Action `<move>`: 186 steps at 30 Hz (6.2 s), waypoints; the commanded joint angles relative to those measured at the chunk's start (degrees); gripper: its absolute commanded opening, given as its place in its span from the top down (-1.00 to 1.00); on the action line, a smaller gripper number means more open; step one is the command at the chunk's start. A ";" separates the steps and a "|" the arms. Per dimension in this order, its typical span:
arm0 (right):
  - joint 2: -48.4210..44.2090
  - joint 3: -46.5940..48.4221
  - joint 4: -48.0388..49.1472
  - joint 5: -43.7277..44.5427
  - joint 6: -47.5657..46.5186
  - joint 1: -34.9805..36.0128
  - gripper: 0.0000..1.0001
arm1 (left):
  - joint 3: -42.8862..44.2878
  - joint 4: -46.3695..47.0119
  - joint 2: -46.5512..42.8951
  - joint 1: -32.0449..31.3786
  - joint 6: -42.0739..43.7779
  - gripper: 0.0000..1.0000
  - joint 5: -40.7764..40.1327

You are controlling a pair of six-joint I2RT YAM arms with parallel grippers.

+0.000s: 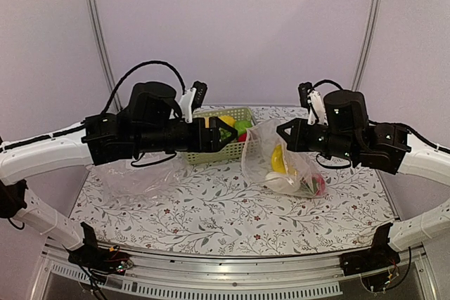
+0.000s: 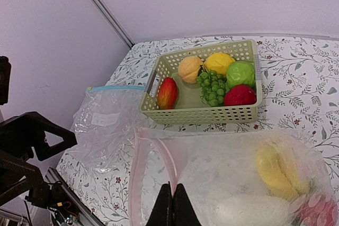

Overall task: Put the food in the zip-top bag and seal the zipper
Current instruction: Pick up the fake fruit from the bin, then place the fake fruit in the zipper food storage bag.

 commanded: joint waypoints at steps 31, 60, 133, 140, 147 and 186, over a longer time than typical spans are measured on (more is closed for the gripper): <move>-7.45 -2.15 -2.86 3.26 -0.74 0.20 1.00 | 28.54 -28.56 34.64 23.77 5.82 -0.62 -8.63; -7.09 -1.61 -1.99 2.30 -0.64 0.22 1.00 | 40.50 -34.03 54.13 27.35 6.98 -0.34 -14.43; -3.35 0.86 -1.99 1.10 -1.32 0.26 1.00 | 3.21 -8.28 -4.05 4.78 12.89 0.18 1.97; -2.71 1.44 -1.86 0.74 -1.61 0.26 1.00 | 4.93 -8.46 -3.45 0.82 13.86 0.17 16.37; -2.38 1.90 -1.48 0.07 -1.60 0.29 1.00 | 12.56 -19.22 4.10 -3.02 17.75 0.18 15.12; 1.41 1.66 2.47 -9.53 -1.94 0.26 1.00 | 36.38 -30.35 30.84 -4.70 18.56 0.15 11.72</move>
